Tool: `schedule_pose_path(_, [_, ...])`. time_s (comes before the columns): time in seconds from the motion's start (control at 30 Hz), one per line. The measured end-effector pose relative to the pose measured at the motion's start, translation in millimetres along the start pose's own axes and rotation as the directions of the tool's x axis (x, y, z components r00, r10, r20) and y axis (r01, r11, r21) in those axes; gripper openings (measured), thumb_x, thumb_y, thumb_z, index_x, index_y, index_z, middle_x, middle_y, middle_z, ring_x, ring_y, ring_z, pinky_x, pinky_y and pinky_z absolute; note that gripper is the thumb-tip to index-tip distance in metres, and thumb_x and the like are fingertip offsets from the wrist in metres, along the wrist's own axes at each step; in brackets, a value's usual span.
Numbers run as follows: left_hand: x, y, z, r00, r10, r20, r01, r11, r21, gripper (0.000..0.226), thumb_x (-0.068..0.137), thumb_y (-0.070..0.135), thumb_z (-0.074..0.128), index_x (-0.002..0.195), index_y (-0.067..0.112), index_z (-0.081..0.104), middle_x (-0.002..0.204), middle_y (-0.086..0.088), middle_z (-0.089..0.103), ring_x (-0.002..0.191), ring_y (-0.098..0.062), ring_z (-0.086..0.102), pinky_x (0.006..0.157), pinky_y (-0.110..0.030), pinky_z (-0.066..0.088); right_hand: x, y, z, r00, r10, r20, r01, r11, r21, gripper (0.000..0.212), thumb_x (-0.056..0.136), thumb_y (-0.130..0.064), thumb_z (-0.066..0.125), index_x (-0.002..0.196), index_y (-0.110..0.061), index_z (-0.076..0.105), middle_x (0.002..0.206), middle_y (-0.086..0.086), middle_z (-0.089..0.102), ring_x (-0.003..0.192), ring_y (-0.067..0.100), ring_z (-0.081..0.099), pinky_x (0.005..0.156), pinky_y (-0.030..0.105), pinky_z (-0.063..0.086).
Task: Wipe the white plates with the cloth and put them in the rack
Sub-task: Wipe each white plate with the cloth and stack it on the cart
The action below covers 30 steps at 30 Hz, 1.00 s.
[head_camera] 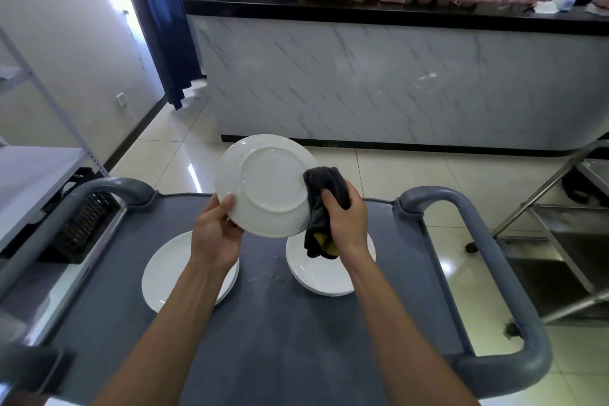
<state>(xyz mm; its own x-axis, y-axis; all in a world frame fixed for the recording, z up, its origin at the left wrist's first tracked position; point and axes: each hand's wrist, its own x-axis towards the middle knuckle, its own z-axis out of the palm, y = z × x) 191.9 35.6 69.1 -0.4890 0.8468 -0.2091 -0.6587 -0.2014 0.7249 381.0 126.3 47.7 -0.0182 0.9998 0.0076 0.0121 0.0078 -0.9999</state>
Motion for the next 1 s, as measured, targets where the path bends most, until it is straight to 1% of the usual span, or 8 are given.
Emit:
schedule_pose_path(0.23, [15,-7,5,0.999,-0.013,-0.035,0.012,1.000,-0.024,0.028,0.099,0.006,0.050,0.119,0.015,0.068,0.108,-0.004,0.072,0.093,-0.016,0.067,0.075,-0.028,0.060,-18,4,4,0.999,0.026,-0.027,-0.026,1.000,0.016,0.035,0.086,-0.025,0.073,0.119,-0.034,0.067,0.109,-0.017,0.072,0.105,0.005,0.067,0.096,0.036,0.054])
schedule_pose_path(0.37, [25,-12,7,0.999,-0.018,-0.033,0.018,1.000,-0.004,0.029,0.099,0.006,0.051,0.122,0.013,0.066,0.110,-0.006,0.071,0.095,-0.019,0.066,0.080,-0.030,0.060,-33,7,-1,0.999,0.046,-0.014,-0.046,0.999,-0.016,0.035,0.083,-0.021,0.076,0.114,-0.035,0.068,0.103,-0.016,0.074,0.099,0.005,0.068,0.091,0.032,0.056])
schedule_pose_path(0.43, [28,-15,10,0.999,-0.020,-0.035,0.020,1.000,0.016,0.029,0.098,0.004,0.051,0.123,0.011,0.065,0.109,-0.007,0.070,0.094,-0.019,0.065,0.076,-0.029,0.060,-38,9,-3,0.998,0.055,-0.017,-0.056,0.998,-0.032,0.040,0.081,-0.019,0.078,0.116,-0.036,0.068,0.102,-0.015,0.074,0.098,0.005,0.069,0.090,0.030,0.056])
schedule_pose_path(0.6, [31,-25,19,0.999,-0.002,-0.046,0.009,0.989,0.147,0.035,0.094,0.000,0.057,0.128,0.001,0.064,0.111,-0.011,0.069,0.094,-0.022,0.064,0.069,-0.028,0.058,-43,9,-18,0.994,0.012,-0.105,-0.021,0.997,-0.081,0.042,0.080,-0.014,0.077,0.117,-0.033,0.069,0.102,-0.019,0.074,0.098,-0.001,0.067,0.088,0.022,0.053])
schedule_pose_path(0.73, [28,-34,27,0.998,0.056,-0.027,-0.046,0.951,0.304,0.030,0.091,-0.002,0.064,0.121,0.000,0.069,0.105,-0.009,0.073,0.089,-0.023,0.067,0.067,-0.032,0.059,-44,5,-36,0.986,-0.013,-0.167,0.001,0.997,-0.076,0.041,0.081,-0.012,0.076,0.115,-0.035,0.069,0.103,-0.020,0.073,0.099,-0.002,0.067,0.086,0.017,0.051])
schedule_pose_path(0.87, [29,-40,31,0.988,0.134,0.082,-0.157,0.857,0.492,0.023,0.089,0.002,0.070,0.100,0.020,0.079,0.096,-0.003,0.078,0.088,-0.022,0.071,0.078,-0.042,0.059,-44,-2,-51,0.980,-0.039,-0.197,0.023,0.996,-0.084,0.042,0.082,-0.010,0.076,0.115,-0.036,0.069,0.102,-0.020,0.073,0.098,-0.005,0.065,0.082,0.009,0.049])
schedule_pose_path(0.93, [30,-43,35,0.972,0.176,0.157,-0.235,0.758,0.609,0.028,0.088,0.003,0.071,0.088,0.030,0.079,0.091,0.001,0.078,0.086,-0.021,0.071,0.081,-0.044,0.060,-45,-4,-59,0.975,-0.044,-0.217,0.026,0.996,-0.087,0.043,0.083,-0.011,0.076,0.115,-0.038,0.068,0.103,-0.020,0.073,0.099,-0.005,0.065,0.084,0.011,0.050])
schedule_pose_path(1.0, [33,-47,37,0.946,0.217,0.240,-0.323,0.613,0.722,0.026,0.087,0.004,0.071,0.082,0.028,0.079,0.084,0.000,0.076,0.078,-0.020,0.067,0.077,-0.048,0.059,-46,-6,-65,0.971,-0.051,-0.232,0.030,0.995,-0.094,0.044,0.083,-0.012,0.076,0.112,-0.043,0.066,0.105,-0.020,0.072,0.101,-0.006,0.064,0.086,0.012,0.050])
